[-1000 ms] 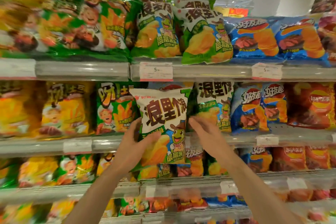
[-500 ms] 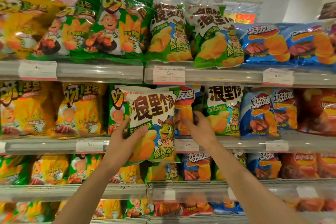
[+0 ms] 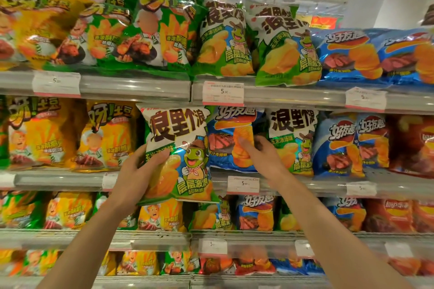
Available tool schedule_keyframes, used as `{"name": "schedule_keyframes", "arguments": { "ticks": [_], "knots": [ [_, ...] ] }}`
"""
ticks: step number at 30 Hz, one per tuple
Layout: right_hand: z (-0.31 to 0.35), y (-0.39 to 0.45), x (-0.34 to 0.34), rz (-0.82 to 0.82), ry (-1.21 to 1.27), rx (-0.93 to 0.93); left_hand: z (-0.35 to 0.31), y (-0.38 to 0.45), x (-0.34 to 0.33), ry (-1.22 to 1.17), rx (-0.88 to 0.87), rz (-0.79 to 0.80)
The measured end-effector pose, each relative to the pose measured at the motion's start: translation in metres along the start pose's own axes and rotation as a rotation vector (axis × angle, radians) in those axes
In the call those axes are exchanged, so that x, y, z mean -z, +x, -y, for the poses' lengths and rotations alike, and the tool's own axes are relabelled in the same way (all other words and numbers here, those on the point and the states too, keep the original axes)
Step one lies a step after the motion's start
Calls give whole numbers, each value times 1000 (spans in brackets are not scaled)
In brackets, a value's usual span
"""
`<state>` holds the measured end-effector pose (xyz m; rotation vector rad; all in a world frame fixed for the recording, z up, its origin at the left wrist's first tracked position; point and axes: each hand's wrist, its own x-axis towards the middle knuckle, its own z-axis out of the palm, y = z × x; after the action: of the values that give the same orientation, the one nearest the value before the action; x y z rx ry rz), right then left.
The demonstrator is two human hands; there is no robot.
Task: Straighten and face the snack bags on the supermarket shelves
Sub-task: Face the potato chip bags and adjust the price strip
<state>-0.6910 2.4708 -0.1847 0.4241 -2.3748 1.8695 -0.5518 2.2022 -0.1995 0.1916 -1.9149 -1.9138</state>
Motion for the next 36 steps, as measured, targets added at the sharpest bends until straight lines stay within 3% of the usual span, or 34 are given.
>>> {"name": "schedule_keyframes", "arguments": {
  "ticks": [5,15,21,27,33,36],
  "knots": [
    [4,-6,-3,-46,-67,70,-1,-2,3,-8,-17,15],
    [-6,-38,75,30,-161,113,-3,-6,-26,55,-73,25],
    [-20,-56,118,-79,-156,104,-5,3,-65,291,-201,-80],
    [-37,-68,135,-139,-170,78,1,31,-118,365,-232,-88],
    [-43,-71,142,-166,-161,54,1,53,-150,324,-235,-72],
    [-48,-70,142,-183,-137,44,10,53,-154,299,-240,19]
  ]
}}
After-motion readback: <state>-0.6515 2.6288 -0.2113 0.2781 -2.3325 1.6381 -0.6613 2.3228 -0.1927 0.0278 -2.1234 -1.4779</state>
